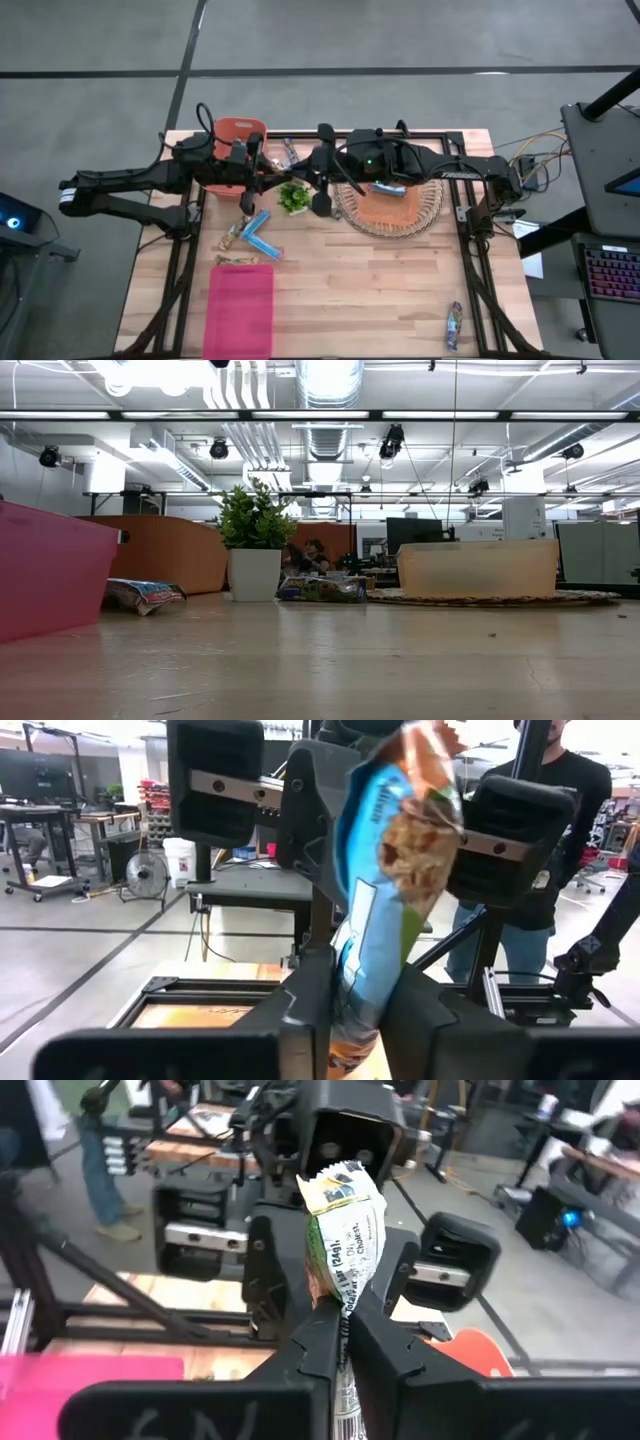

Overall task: Pick and place Granola Bars by type
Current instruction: Put the yellow granola bar into the left orange bin

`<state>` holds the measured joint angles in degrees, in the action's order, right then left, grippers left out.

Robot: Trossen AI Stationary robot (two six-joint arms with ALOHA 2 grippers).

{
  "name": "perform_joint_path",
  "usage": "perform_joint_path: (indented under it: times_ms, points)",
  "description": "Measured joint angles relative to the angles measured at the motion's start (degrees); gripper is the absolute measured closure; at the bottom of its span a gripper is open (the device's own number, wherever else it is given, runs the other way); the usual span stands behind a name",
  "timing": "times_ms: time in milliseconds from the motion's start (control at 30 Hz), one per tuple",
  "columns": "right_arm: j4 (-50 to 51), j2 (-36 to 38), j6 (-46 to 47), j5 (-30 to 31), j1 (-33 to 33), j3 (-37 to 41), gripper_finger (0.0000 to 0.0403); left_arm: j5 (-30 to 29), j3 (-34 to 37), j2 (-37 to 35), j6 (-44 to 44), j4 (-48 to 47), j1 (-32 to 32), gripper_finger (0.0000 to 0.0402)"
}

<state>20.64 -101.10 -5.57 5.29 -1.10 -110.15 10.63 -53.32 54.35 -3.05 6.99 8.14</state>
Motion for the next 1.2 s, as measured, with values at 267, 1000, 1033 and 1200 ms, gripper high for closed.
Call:
perform_joint_path:
  times_ms: [267, 1000, 1033, 1200]
  points:
    - [0.24, 0.36, -3.51, -0.51, 0.36, 0.0, 0.029, -0.22, 0.0, -0.31, 0.91, 0.59, -0.04, 0.0386]
    - [28.81, 16.19, 3.94, 6.7, 0.74, 2.98, 0.0224, -11.75, -11.66, -2.85, 21.72, -36.59, 11.38, 0.0392]
    - [28.87, 16.96, 3.94, 6.7, 0.74, 3.89, 0.0226, -11.36, -12.3, -2.85, 22.92, -38.8, 12.88, 0.0392]
    - [28.76, 21.18, 3.95, 6.13, 0.74, 8.71, 0.0237, -10.91, -15.08, -2.12, 28.88, -49.5, 20.86, 0.0392]
